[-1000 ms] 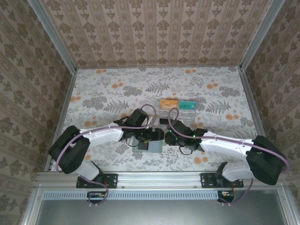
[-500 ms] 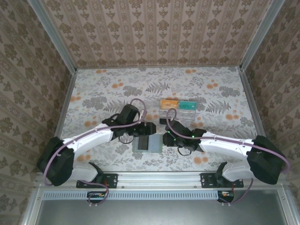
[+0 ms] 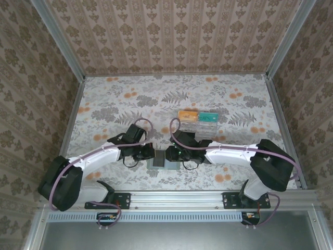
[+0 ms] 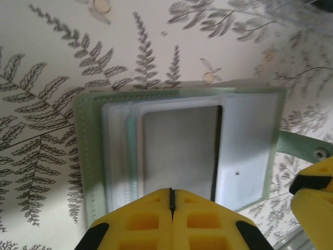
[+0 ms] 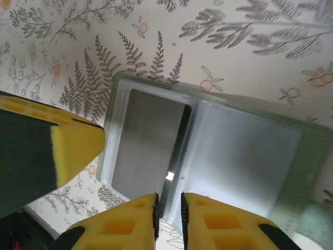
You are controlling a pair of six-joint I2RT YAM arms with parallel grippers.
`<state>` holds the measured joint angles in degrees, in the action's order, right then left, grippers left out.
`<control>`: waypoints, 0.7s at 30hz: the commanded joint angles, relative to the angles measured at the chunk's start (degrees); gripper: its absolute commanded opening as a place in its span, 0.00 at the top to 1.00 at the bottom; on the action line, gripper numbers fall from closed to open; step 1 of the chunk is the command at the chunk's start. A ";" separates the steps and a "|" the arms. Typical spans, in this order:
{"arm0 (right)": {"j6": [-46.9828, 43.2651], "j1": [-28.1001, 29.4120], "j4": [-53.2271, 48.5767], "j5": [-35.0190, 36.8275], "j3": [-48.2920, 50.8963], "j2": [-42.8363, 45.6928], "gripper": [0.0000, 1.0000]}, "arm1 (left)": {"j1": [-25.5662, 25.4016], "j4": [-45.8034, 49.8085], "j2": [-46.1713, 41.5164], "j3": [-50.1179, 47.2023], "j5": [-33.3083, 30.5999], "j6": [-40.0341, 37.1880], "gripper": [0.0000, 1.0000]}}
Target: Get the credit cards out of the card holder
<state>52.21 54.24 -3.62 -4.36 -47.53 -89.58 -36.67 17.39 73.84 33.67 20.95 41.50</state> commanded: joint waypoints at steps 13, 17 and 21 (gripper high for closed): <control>8.35 -2.49 14.40 -8.16 5.44 -5.81 0.81 | -1.99 -0.45 4.50 -2.30 -3.01 2.69 1.00; 8.64 -2.68 15.00 -8.39 5.78 -6.44 0.80 | -2.36 -0.41 4.67 -2.35 -3.26 3.05 1.00; 9.05 -2.83 15.48 -8.66 6.00 -7.03 0.80 | -2.41 -0.16 4.64 -2.38 -3.44 3.24 1.00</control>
<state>60.14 51.86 10.37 -11.70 -42.52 -95.24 -38.61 14.92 77.19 32.58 19.68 43.92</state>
